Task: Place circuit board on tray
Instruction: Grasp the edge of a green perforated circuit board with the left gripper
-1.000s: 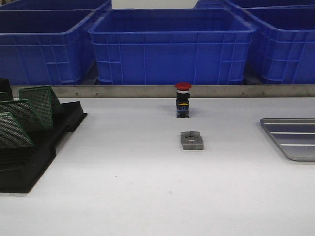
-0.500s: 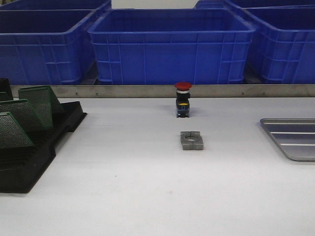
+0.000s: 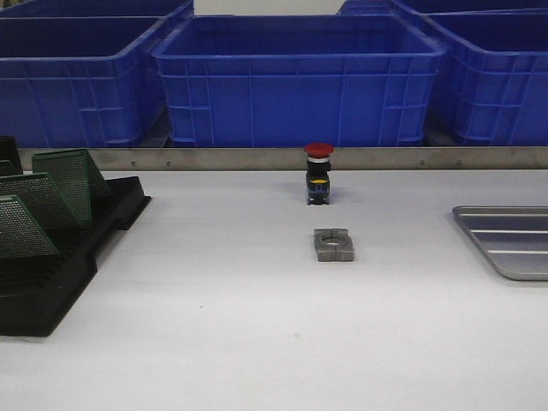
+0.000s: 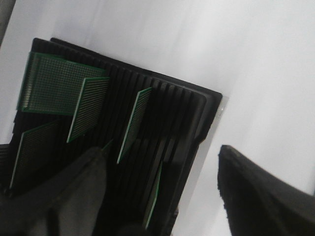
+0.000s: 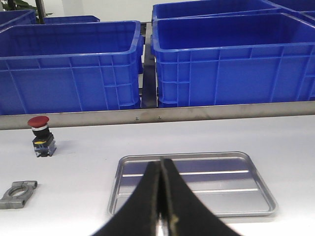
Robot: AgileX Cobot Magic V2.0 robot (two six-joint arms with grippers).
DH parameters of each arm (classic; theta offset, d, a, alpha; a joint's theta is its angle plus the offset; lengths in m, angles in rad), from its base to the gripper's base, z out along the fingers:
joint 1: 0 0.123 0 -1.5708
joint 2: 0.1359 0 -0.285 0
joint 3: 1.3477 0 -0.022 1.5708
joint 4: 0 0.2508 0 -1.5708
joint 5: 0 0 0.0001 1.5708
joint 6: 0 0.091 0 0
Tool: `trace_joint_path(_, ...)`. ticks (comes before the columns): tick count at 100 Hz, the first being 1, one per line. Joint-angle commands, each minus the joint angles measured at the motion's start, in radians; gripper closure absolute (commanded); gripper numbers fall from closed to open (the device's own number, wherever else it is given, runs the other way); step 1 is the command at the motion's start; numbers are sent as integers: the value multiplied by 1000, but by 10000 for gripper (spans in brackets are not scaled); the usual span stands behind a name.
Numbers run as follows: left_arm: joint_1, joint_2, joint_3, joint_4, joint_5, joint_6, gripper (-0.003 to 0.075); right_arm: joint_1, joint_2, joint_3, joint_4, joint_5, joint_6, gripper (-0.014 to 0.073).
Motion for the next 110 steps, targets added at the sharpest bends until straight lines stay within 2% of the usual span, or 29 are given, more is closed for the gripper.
trace_joint_path(1, -38, 27, -31, -33, -76, 10, 262, 1, -26, -12, -11, -75, -5, 656)
trace_joint_path(19, -102, 122, -34, -2, -191, 12, 262, 1, -26, -12, -11, -75, -5, 656)
trace_joint_path(39, -107, 228, -56, 9, -259, 12, 262, 1, -26, -12, -11, -75, -5, 656)
trace_joint_path(58, -112, 317, -90, 9, -259, 12, 276, 1, -26, -12, -11, -75, -5, 656)
trace_joint_path(70, -113, 346, -91, 9, -264, 12, 356, 1, -26, -12, -11, -75, -5, 656)
trace_joint_path(95, -113, 362, -91, 9, -296, 12, 658, 1, -26, -12, -11, -75, -5, 656)
trace_joint_path(105, -113, 362, -91, 22, -301, 12, 738, 1, -26, -12, -11, -75, -5, 656)
trace_joint_path(110, -113, 362, -91, 34, -301, 12, 741, 1, -26, -12, -11, -75, -5, 656)
